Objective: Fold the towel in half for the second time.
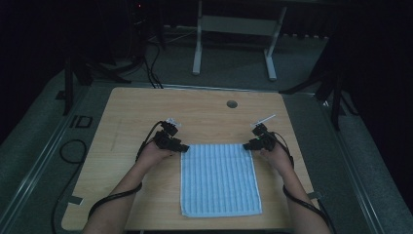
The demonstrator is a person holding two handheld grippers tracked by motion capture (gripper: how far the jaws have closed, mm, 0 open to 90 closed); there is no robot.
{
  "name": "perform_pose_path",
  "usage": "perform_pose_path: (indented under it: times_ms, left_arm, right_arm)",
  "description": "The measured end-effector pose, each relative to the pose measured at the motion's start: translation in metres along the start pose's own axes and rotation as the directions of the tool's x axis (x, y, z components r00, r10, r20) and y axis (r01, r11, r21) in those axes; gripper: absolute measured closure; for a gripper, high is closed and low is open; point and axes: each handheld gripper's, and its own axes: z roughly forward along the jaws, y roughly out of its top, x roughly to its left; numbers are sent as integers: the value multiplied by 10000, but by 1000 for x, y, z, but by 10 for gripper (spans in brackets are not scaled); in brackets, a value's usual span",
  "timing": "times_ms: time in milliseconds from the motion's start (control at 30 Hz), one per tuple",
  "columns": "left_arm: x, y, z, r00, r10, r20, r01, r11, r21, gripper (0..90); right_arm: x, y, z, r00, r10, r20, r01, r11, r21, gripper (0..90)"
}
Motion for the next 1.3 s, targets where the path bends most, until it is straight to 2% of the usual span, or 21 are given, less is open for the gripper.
perform_pose_path:
  times_ms: [100, 200, 233, 267, 300, 333, 367, 467, 500, 533, 633, 700, 733, 900, 933, 1000, 1033, 1100, 1200, 1267, 1300]
  left_arm:
    - [1, 2, 5, 9999, -109, -88, 110, 9999, 59, 570]
    - [2, 3, 9, 9997, -195, 138, 193, 9997, 143, 740]
    - [2, 3, 9, 9997, -195, 138, 193, 9997, 143, 826]
    - [2, 6, 10, 9986, -241, 475, 234, 9996, 143, 857]
    - [2, 6, 10, 9986, -241, 475, 234, 9996, 143, 865]
    - [-2, 9, 10, 9998, 101, 197, -104, 9998, 164, 872]
    - [-4, 11, 10, 9997, 191, 160, -193, 9997, 133, 873]
    - [-6, 16, 6, 9996, 192, -183, -193, 9998, -49, 879]
    - [-6, 16, 6, 9996, 192, -183, -193, 9998, -49, 879]
    - [-5, 21, -2, 9997, 128, -188, -136, 9990, -426, 879]
    - [-6, 27, -12, 9993, 191, -315, -216, 9966, -791, 879]
    - [-5, 29, -14, 9991, 240, -337, -267, 9963, -821, 879]
    - [-4, 35, -21, 9981, 409, -460, -448, 9953, -861, 879]
    - [-4, 43, -34, 9980, 465, -429, -511, 9920, -1151, 878]
    - [-9, 44, -45, 9956, 764, -552, -831, 9878, -1314, 879]
    - [-12, 44, -53, 9942, 1002, -403, -1051, 9835, -1474, 878]
    - [-15, 44, -59, 9908, 1289, -409, -1338, 9780, -1600, 878]
    - [-18, 43, -66, 9871, 1533, -454, -1585, 9752, -1543, 878]
    - [-22, 41, -79, 9868, 1557, -441, -1610, 9711, -1762, 878]
    - [-28, 38, -90, 9838, 1762, -332, -1793, 9641, -1957, 878]
    - [-32, 34, -96, 9804, 1936, -371, -1971, 9575, -2105, 878]
  right_arm:
    - [0, 1, 2, 9998, 59, -170, -59, 10000, 20, 662]
    - [0, 3, 3, 9990, 54, -444, -48, 9999, 140, 815]
    - [0, 3, 3, 9990, 54, -444, -48, 9999, 140, 815]
    - [3, 5, 2, 9991, -178, -383, 185, 9997, 157, 842]
    - [3, 5, 2, 9991, -178, -383, 185, 9997, 157, 842]
    - [4, 7, 0, 9992, -306, -276, 310, 9994, 158, 849]
    - [4, 7, 0, 9993, -285, -227, 289, 9995, 151, 851]
    - [1, 10, -4, 9996, -284, -66, 284, 9996, 48, 853]
    - [1, 10, -4, 9996, -284, -66, 284, 9996, 48, 853]
    - [-1, 12, -9, 9998, -209, 23, 209, 9997, -111, 853]
    - [-3, 16, -18, 9998, -206, 7, 206, 9993, -307, 853]
    - [-3, 18, -21, 9998, -188, -25, 187, 9991, -391, 852]
    - [-5, 23, -29, 9998, -215, -3, 215, 9979, -612, 853]
    - [-2, 32, -43, 9995, -314, 82, 321, 9944, -1006, 853]
    - [3, 35, -53, 9984, -536, 184, 555, 9908, -1233, 853]
    - [7, 35, -61, 9971, -739, 186, 758, 9872, -1403, 853]
    - [9, 35, -65, 9967, -793, 175, 810, 9855, -1488, 853]
    - [15, 35, -76, 9931, -1154, 196, 1171, 9796, -1635, 853]
    - [28, 34, -93, 9882, -1522, 177, 1527, 9699, -1896, 853]
    - [35, 32, -104, 9844, -1738, 277, 1757, 9612, -2126, 853]
    - [37, 30, -108, 9829, -1822, 282, 1839, 9579, -2204, 853]
